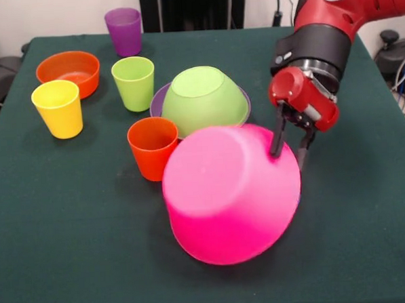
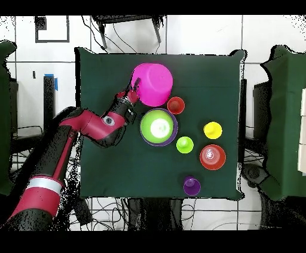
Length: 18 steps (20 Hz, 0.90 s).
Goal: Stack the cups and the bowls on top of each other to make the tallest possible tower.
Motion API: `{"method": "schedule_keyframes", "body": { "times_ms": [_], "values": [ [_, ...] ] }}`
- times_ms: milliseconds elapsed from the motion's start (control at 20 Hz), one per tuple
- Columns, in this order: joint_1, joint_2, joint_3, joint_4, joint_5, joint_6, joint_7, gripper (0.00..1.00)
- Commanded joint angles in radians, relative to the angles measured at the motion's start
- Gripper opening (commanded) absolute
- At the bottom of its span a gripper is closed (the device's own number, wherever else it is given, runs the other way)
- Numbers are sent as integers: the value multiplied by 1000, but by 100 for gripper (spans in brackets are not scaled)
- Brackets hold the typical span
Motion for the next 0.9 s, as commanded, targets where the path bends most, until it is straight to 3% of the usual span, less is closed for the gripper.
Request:
{"method": "schedule_keyframes", "body": {
  "times_ms": [50, 250, 500, 600, 750, 900],
  "values": [
    [-26, 13, 221, 72, 41, -227, 150, 100],
    [-37, -27, 235, 98, 76, -313, 138, 100],
    [-110, -140, 273, 212, 241, -436, -25, 100],
    [-149, -182, 303, 258, 254, -451, -69, 100],
    [-228, -228, 367, 289, 304, -401, -203, 100],
    [-340, -274, 443, 287, 402, -309, -364, 100]
  ]
}}
